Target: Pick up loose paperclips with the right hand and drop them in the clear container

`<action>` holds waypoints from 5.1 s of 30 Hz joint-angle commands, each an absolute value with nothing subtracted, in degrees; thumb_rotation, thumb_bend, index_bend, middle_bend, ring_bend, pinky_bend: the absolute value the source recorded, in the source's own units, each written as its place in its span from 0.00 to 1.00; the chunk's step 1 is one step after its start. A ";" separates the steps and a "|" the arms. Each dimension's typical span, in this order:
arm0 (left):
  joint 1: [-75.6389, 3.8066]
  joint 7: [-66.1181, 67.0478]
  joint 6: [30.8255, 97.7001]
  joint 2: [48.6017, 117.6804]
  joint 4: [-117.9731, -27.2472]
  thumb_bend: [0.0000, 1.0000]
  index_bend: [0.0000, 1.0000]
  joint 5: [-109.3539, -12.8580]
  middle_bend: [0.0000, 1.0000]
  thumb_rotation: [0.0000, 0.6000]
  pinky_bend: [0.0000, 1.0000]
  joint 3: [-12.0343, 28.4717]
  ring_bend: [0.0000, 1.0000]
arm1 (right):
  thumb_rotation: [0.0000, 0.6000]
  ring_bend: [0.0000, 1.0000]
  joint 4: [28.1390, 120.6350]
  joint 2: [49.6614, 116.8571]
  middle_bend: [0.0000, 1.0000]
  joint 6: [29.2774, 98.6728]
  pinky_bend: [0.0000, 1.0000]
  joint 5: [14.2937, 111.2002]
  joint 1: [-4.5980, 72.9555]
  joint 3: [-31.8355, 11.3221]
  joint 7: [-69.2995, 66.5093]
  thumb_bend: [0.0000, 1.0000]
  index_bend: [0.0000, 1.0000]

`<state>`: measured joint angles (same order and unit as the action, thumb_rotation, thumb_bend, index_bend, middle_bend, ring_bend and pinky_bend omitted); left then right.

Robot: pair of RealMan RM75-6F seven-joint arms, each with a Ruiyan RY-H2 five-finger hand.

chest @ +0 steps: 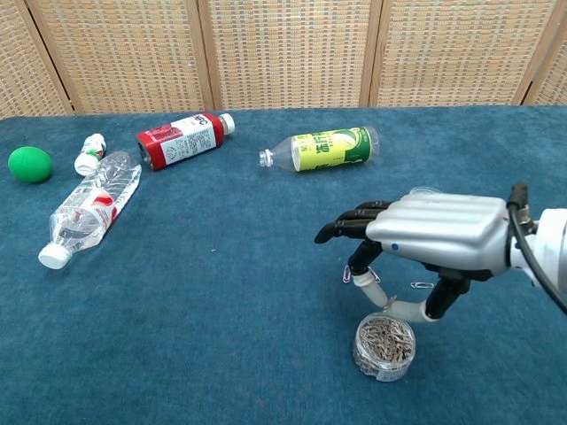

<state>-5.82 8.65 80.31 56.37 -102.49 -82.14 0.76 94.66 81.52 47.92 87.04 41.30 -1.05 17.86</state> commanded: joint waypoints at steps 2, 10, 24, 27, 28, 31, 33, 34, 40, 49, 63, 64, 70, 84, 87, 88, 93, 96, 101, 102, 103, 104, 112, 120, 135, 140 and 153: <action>-5.92 8.21 80.11 56.22 -102.38 0.00 0.00 -81.96 0.00 1.00 0.00 0.85 0.00 | 1.00 0.00 94.77 82.83 0.07 46.91 0.00 85.06 41.76 -1.26 19.91 0.42 0.62; -5.82 7.84 80.33 56.02 -102.37 0.00 0.00 -82.12 0.00 1.00 0.00 0.82 0.00 | 1.00 0.00 95.35 83.96 0.07 46.51 0.00 83.11 41.68 -0.04 24.21 0.42 0.62; -5.74 7.97 80.51 55.99 -102.51 0.00 0.00 -82.31 0.00 1.00 0.00 0.75 0.00 | 1.00 0.00 95.90 84.42 0.07 49.96 0.00 81.45 40.05 0.48 28.37 0.07 0.42; -5.74 7.94 80.47 56.00 -102.50 0.00 0.00 -82.24 0.00 1.00 0.00 0.76 0.00 | 1.00 0.00 96.69 84.18 0.07 50.05 0.00 80.63 39.96 0.41 28.95 0.06 0.42; -5.74 7.93 80.47 56.01 -102.48 0.00 0.00 -82.24 0.00 1.00 0.00 0.76 0.00 | 1.00 0.00 96.88 84.08 0.07 50.05 0.00 80.50 39.97 0.41 29.05 0.06 0.42; -5.75 7.84 80.43 55.99 -102.49 0.00 0.00 -82.24 0.00 1.00 0.00 0.75 0.00 | 1.00 0.00 97.36 83.84 0.07 50.48 0.00 80.35 39.92 0.18 29.15 0.06 0.42; -5.74 7.76 80.43 55.98 -102.45 0.00 0.00 -82.22 0.00 1.00 0.00 0.75 0.00 | 1.00 0.00 97.90 83.51 0.07 51.30 0.00 80.26 39.79 -0.42 28.59 0.06 0.42; -5.74 7.73 80.44 55.96 -102.48 0.00 0.00 -82.23 0.00 1.00 0.00 0.76 0.00 | 1.00 0.00 98.13 83.25 0.07 51.65 0.00 80.13 39.75 -0.79 28.22 0.07 0.42; -5.72 7.49 80.46 55.80 -102.58 0.00 0.00 -82.18 0.00 1.00 0.00 0.79 0.00 | 1.00 0.00 97.91 81.91 0.07 53.59 0.00 76.84 39.68 -4.51 25.53 0.08 0.42; -5.64 7.19 80.56 55.70 -102.55 0.00 0.00 -82.15 0.00 1.00 0.00 0.82 0.00 | 1.00 0.00 90.28 84.70 0.07 52.69 0.00 65.75 39.26 -6.72 25.19 0.14 0.44; -5.87 7.02 80.00 55.59 -102.61 0.00 0.00 -81.73 0.00 1.00 0.00 0.89 0.00 | 1.00 0.00 86.30 89.13 0.07 53.70 0.00 60.76 37.59 -5.15 24.77 0.29 0.51; -5.88 7.01 79.97 55.59 -102.58 0.00 0.00 -81.71 0.00 1.00 0.00 0.89 0.00 | 1.00 0.00 86.32 89.15 0.07 53.71 0.00 60.80 37.54 -5.00 24.81 0.29 0.51; -5.91 6.97 79.93 55.57 -102.57 0.00 0.00 -81.81 0.00 1.00 0.00 0.85 0.00 | 1.00 0.00 86.24 89.27 0.07 53.70 0.00 60.95 37.34 -4.48 24.85 0.30 0.51; -5.87 6.91 80.00 55.58 -102.51 0.00 0.00 -81.79 0.00 1.00 0.00 0.85 0.00 | 1.00 0.00 83.67 90.63 0.07 52.84 0.00 60.71 37.23 -3.80 24.50 0.33 0.51; -5.93 6.96 79.86 55.61 -102.48 0.00 0.00 -81.72 0.00 1.00 0.00 0.85 0.00 | 1.00 0.00 83.15 90.90 0.07 52.68 0.00 60.82 37.15 -3.73 24.15 0.33 0.51; -5.95 6.94 79.84 55.61 -102.50 0.00 0.00 -81.72 0.00 1.00 0.00 0.86 0.00 | 1.00 0.00 82.91 91.02 0.07 52.66 0.00 60.88 37.16 -3.75 24.09 0.33 0.51; -5.95 7.05 79.80 55.67 -102.50 0.00 0.00 -81.72 0.00 1.00 0.00 0.82 0.00 | 1.00 0.00 81.93 91.45 0.07 52.36 0.00 60.71 37.19 -3.85 23.92 0.33 0.51; -5.99 7.08 79.72 55.69 -102.53 0.00 0.00 -81.67 0.00 1.00 0.00 0.81 0.00 | 1.00 0.00 81.79 91.48 0.07 52.09 0.00 60.46 37.27 -3.87 24.12 0.33 0.51; -5.96 7.06 79.79 55.69 -102.53 0.00 0.00 -81.72 0.00 1.00 0.00 0.80 0.00 | 1.00 0.00 81.90 91.56 0.07 51.87 0.00 60.34 37.43 -3.90 24.45 0.39 0.53; -5.97 7.06 79.78 55.68 -102.54 0.00 0.00 -81.72 0.00 1.00 0.00 0.80 0.00 | 1.00 0.00 81.83 91.67 0.07 51.85 0.00 60.26 37.50 -3.94 24.63 0.40 0.54; -5.97 7.07 79.77 55.68 -102.54 0.00 0.00 -81.71 0.00 1.00 0.00 0.80 0.00 | 1.00 0.00 81.81 91.75 0.07 51.82 0.00 60.17 37.55 -3.97 24.75 0.41 0.55; -5.96 7.06 79.78 55.67 -102.55 0.00 0.00 -81.72 0.00 1.00 0.00 0.79 0.00 | 1.00 0.00 81.82 91.82 0.07 51.76 0.00 60.07 37.59 -3.99 24.86 0.42 0.55; -5.97 6.94 79.75 55.65 -102.51 0.00 0.00 -81.66 0.00 1.00 0.00 0.81 0.00 | 1.00 0.00 81.49 92.43 0.07 51.91 0.00 59.41 37.93 -4.20 26.08 0.51 0.58; -6.03 6.87 79.63 55.58 -102.55 0.00 0.00 -81.58 0.00 1.00 0.00 0.83 0.00 | 1.00 0.00 81.68 92.35 0.07 51.97 0.00 58.60 38.15 -4.63 26.52 0.69 0.59; -5.93 6.44 79.82 55.32 -102.71 0.00 0.00 -81.84 0.00 1.00 0.00 0.76 0.00 | 1.00 0.00 84.63 91.00 0.08 53.20 0.00 59.53 38.23 -4.92 26.64 0.70 0.61; -5.92 6.37 79.86 55.30 -102.66 0.00 0.00 -81.91 0.00 1.00 0.00 0.75 0.00 | 1.00 0.00 87.74 89.10 0.08 54.15 0.00 61.04 38.07 -4.85 26.54 0.70 0.61; -5.82 6.95 80.05 55.42 -102.92 0.00 0.00 -82.07 0.00 1.00 0.00 0.65 0.00 | 1.00 0.00 102.10 82.01 0.08 55.52 0.00 72.79 37.78 -0.79 26.83 0.70 0.62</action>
